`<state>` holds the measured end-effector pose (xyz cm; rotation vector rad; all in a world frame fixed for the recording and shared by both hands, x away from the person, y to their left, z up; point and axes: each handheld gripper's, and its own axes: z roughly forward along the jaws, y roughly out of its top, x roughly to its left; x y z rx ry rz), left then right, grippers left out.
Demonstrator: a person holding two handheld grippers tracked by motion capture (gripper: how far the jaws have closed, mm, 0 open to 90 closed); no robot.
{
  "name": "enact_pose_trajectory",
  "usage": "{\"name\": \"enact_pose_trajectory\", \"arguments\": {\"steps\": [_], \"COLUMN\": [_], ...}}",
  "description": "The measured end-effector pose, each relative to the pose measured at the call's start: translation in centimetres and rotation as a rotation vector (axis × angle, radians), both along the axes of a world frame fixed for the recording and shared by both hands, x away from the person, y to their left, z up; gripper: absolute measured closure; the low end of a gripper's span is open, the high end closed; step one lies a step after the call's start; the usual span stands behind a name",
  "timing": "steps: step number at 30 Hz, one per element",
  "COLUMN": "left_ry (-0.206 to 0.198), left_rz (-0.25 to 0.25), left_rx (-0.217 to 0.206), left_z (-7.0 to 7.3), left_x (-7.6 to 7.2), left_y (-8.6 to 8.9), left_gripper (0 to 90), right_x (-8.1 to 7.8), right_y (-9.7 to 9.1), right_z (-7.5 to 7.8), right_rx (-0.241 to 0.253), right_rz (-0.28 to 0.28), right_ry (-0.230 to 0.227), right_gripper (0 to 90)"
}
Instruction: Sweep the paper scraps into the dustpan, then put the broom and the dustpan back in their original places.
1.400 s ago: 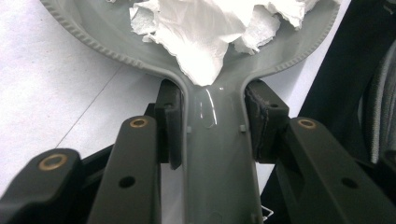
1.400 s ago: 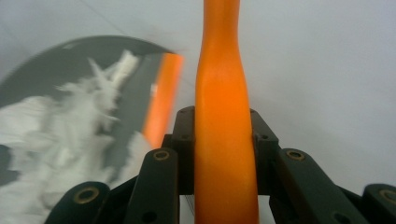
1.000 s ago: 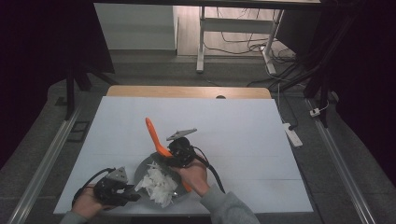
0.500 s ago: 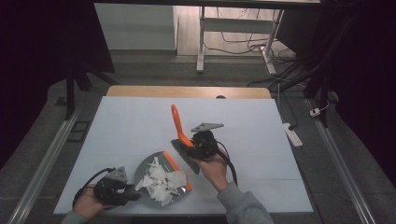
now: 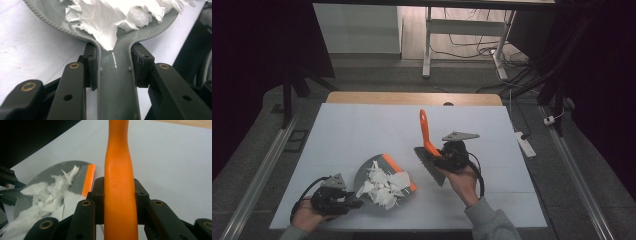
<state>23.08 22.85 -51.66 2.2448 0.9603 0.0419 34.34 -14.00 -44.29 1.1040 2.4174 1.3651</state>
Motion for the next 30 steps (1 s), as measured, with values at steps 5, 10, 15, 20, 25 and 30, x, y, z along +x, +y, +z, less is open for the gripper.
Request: {"name": "enact_pose_trajectory", "arguments": {"steps": [5, 10, 15, 20, 25, 30], "left_ry": [-0.005, -0.001, -0.009, -0.009, -0.021, -0.022], "left_rz": [0.095, 0.174, 0.235, 0.306, 0.391, 0.474], "left_rx": [-0.019, -0.033, -0.045, -0.052, -0.059, -0.082], "left_z": [0.4, 0.5, 0.6, 0.6, 0.6, 0.5], "left_x": [0.1, 0.4, 0.5, 0.7, 0.8, 0.9], "left_y": [-0.1, 0.0, 0.2, 0.6, 0.9, 1.1], "left_gripper": [61.4, 61.4, 61.4, 61.4, 61.4, 61.4], "right_x": [-0.1, -0.4, -0.7, -1.1, -1.3, -1.1], "right_y": [-1.8, -3.4, -4.6, -5.7, -6.9, -8.0], "right_z": [-0.1, -0.4, -0.6, -1.2, -1.7, -2.3], "right_rx": [0.016, 0.029, 0.039, 0.040, 0.058, 0.080], "right_rz": [-0.004, -0.010, -0.001, 0.009, 0.004, 0.005], "right_ry": [0.010, 0.019, 0.020, 0.029, 0.055, 0.110], "right_gripper": [70.1, 70.0, 70.0, 70.0, 70.0, 70.0]}}
